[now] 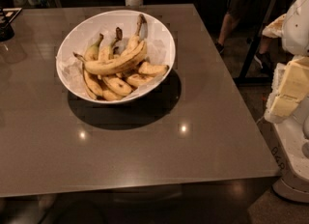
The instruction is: Pick banana from white bowl
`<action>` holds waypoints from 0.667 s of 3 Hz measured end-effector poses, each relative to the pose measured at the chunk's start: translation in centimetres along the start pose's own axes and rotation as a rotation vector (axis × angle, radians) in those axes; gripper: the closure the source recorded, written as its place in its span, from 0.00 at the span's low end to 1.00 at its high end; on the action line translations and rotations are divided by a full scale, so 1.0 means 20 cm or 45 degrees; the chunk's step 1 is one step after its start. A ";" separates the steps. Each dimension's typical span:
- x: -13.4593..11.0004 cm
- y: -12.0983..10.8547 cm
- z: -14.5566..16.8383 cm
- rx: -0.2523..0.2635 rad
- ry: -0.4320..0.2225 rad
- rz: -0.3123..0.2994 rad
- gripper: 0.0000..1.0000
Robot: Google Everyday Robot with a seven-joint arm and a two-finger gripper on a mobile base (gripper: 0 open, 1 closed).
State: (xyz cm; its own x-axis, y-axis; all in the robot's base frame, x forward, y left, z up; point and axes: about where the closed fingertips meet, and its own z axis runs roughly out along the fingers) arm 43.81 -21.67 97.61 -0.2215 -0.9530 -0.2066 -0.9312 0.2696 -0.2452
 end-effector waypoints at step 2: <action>-0.03 -0.01 -0.01 0.003 0.017 0.002 0.00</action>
Offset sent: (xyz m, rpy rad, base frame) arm 0.0075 0.0119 0.0066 -0.0390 0.0327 -0.0131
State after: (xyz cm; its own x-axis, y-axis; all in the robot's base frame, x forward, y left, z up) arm 44.11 -21.20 98.04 -0.2266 -0.9545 -0.1940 -0.9303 0.2711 -0.2471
